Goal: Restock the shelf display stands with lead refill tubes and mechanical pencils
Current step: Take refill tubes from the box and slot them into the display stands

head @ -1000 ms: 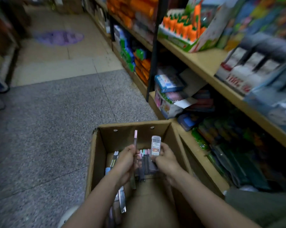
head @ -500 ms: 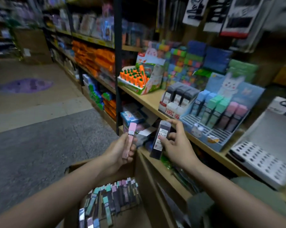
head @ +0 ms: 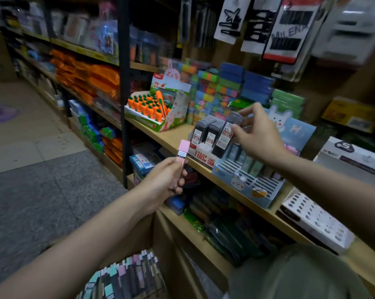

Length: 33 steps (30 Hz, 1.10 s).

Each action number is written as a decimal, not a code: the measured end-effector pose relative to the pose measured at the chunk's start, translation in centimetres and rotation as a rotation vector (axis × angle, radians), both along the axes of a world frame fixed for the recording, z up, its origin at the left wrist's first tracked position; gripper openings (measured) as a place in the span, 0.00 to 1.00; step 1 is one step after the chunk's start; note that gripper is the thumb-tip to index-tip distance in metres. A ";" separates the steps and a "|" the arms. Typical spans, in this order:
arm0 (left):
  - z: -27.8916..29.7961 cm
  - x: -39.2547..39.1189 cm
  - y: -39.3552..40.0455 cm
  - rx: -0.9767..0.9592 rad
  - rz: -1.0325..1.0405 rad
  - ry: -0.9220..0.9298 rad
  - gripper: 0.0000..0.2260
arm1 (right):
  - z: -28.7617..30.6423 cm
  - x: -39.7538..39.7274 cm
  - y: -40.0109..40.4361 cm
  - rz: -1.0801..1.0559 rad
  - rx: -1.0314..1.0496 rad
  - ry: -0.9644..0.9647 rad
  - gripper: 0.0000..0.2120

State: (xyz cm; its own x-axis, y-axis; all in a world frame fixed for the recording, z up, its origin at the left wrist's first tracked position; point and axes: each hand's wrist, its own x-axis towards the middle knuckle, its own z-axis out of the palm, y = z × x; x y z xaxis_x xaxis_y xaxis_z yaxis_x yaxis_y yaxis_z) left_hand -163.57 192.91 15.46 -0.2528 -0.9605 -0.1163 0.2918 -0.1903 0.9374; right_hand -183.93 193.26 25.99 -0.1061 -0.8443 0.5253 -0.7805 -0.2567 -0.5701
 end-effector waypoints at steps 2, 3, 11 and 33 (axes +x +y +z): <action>0.2 -0.1 -0.6 -0.011 0.010 -0.003 0.08 | 1.0 0.7 -1.9 -0.009 -0.020 0.051 0.10; 0.3 -0.1 -0.9 -0.012 0.019 -0.006 0.07 | 1.4 1.1 -2.8 -0.012 -0.024 0.054 0.10; 0.7 0.5 -2.9 -0.044 0.100 -0.059 0.12 | 0.5 3.9 -9.0 -0.077 -0.029 0.115 0.11; -1.9 -1.4 -3.0 -0.161 -0.036 -0.002 0.06 | -3.7 3.9 -4.0 0.190 0.070 0.143 0.08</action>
